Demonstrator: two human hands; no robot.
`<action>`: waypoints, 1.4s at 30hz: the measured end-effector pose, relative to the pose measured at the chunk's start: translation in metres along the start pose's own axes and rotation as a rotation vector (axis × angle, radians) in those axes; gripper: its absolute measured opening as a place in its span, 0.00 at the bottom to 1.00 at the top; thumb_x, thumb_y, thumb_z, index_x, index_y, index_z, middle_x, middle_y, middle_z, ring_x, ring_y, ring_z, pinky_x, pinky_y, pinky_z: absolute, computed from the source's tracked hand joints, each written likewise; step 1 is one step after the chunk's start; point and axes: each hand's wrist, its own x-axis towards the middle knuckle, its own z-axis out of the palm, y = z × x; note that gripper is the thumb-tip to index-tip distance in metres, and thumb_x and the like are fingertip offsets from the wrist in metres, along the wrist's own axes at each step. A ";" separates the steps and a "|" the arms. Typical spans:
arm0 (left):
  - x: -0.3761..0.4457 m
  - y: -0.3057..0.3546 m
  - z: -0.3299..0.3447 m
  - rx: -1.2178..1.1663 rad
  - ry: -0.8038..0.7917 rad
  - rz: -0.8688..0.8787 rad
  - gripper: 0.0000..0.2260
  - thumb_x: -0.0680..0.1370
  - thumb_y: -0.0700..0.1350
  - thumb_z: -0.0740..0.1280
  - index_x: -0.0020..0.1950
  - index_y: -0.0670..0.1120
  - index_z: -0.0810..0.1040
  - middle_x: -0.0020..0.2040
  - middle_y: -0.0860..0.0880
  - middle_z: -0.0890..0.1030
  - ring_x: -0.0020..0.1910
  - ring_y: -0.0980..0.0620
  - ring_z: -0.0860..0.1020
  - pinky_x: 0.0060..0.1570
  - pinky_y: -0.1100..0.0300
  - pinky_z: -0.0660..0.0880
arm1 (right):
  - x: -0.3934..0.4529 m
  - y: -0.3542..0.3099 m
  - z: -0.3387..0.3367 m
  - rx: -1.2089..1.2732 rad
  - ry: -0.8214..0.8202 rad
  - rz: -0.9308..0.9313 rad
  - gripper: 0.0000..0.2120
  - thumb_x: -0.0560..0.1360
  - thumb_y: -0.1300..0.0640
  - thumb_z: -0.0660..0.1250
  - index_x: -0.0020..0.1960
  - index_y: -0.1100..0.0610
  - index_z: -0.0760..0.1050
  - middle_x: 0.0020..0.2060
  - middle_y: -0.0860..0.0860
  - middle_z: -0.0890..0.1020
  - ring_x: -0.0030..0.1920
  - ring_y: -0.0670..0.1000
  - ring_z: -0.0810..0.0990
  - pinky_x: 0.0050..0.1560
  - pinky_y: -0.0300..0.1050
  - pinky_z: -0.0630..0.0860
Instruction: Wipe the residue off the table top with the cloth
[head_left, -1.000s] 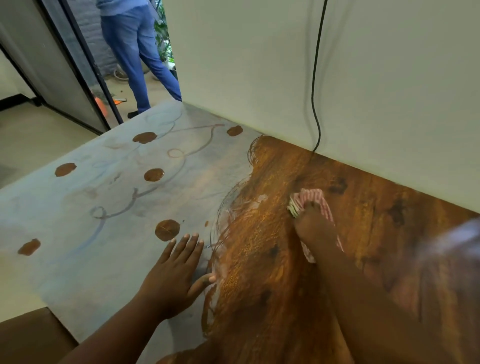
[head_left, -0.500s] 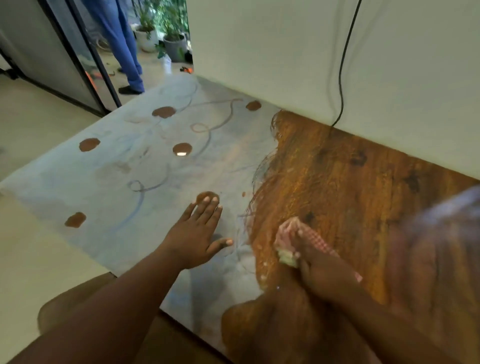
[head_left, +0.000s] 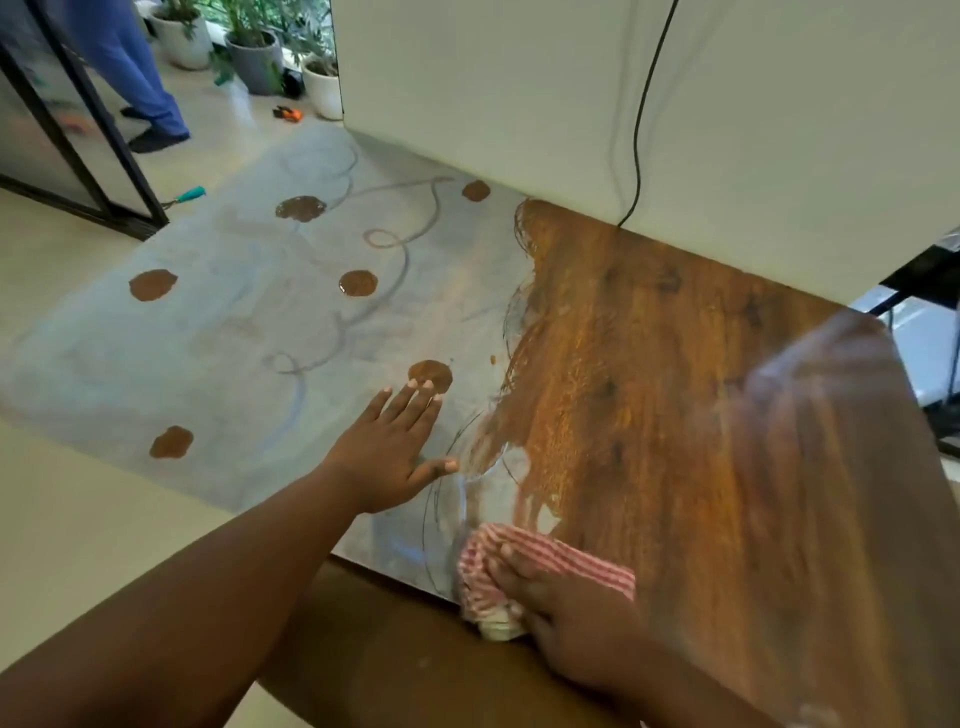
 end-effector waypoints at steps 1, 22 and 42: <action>0.000 0.002 0.000 0.004 -0.002 0.015 0.45 0.70 0.71 0.30 0.78 0.43 0.41 0.75 0.47 0.36 0.72 0.52 0.33 0.72 0.52 0.33 | -0.009 0.017 -0.005 0.001 -0.005 0.060 0.21 0.78 0.39 0.46 0.68 0.26 0.44 0.69 0.28 0.43 0.72 0.39 0.54 0.69 0.39 0.54; -0.021 0.026 -0.003 0.050 -0.038 -0.008 0.45 0.68 0.69 0.24 0.78 0.45 0.41 0.76 0.48 0.38 0.74 0.52 0.34 0.72 0.53 0.33 | -0.015 0.007 -0.020 0.112 0.107 0.009 0.20 0.80 0.46 0.59 0.70 0.37 0.64 0.70 0.34 0.63 0.69 0.39 0.62 0.67 0.38 0.58; -0.023 -0.021 0.019 0.010 -0.043 -0.003 0.49 0.63 0.69 0.18 0.78 0.45 0.40 0.73 0.48 0.35 0.73 0.52 0.34 0.69 0.55 0.30 | 0.049 -0.056 0.004 -0.281 -0.028 -0.056 0.26 0.78 0.55 0.58 0.75 0.52 0.59 0.76 0.56 0.57 0.75 0.61 0.51 0.73 0.56 0.51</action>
